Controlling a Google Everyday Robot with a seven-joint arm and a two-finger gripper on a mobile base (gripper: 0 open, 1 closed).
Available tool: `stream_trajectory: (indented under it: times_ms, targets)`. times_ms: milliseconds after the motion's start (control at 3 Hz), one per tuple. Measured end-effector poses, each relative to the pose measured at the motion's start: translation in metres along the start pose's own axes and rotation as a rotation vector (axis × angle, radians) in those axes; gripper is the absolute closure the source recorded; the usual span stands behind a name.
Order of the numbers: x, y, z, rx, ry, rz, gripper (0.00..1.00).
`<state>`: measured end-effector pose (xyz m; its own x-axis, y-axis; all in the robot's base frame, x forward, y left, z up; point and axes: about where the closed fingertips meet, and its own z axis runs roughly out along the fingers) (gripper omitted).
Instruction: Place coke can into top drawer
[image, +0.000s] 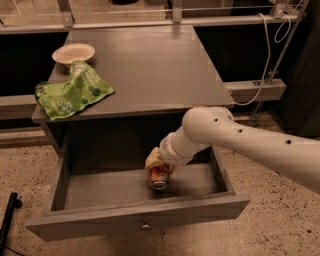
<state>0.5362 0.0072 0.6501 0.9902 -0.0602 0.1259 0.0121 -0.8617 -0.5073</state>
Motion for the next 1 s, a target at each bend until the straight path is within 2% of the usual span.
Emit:
stream_trajectory:
  times_ms: [333,1000]
  targets:
    - [-0.0004,0.0011,0.0018,0.0,-0.002,0.001,0.81]
    - [-0.0004,0.0011,0.0019,0.0,-0.002,0.0,0.34]
